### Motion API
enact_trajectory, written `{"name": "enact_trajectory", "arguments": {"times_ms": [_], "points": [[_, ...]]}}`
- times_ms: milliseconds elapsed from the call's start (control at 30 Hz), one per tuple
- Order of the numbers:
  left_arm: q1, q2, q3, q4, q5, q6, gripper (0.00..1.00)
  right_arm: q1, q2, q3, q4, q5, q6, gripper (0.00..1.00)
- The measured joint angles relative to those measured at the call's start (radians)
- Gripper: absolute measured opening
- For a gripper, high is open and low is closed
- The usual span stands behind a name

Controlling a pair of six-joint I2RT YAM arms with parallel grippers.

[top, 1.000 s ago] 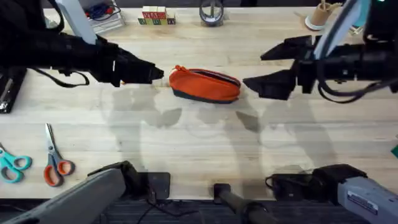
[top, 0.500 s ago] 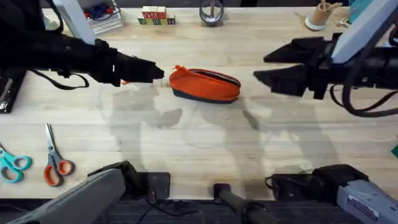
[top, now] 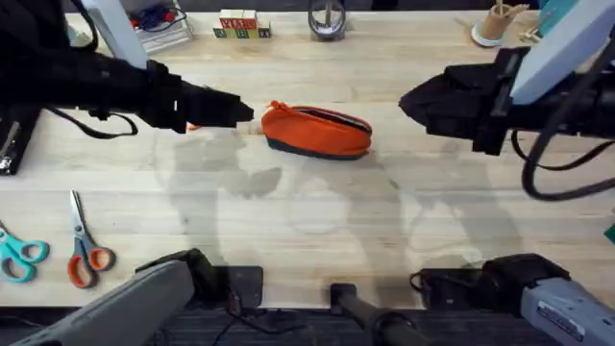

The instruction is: Unzip the bag, pick up the pens from the table one at a time and place them inside, then zip the bag closed.

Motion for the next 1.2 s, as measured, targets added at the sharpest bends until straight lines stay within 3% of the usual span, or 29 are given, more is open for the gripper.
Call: {"name": "enact_trajectory", "arguments": {"times_ms": [167,500,833,1200], "points": [[0.000,0.000,0.000,0.000,0.000,0.000,0.993,0.000,0.032,0.000,0.001,0.000,-0.136,0.030],[0.000,0.000,0.000,0.000,0.000,0.000,0.993,0.000,0.248,0.000,0.041,-0.001,-0.309,0.030],[0.000,0.000,0.000,0.000,0.000,0.000,0.993,0.000,0.433,0.000,0.175,-0.069,-0.342,0.029],[0.000,0.000,0.000,0.000,0.000,0.000,0.993,0.000,0.550,0.000,0.181,-0.111,-0.344,0.030]]}}
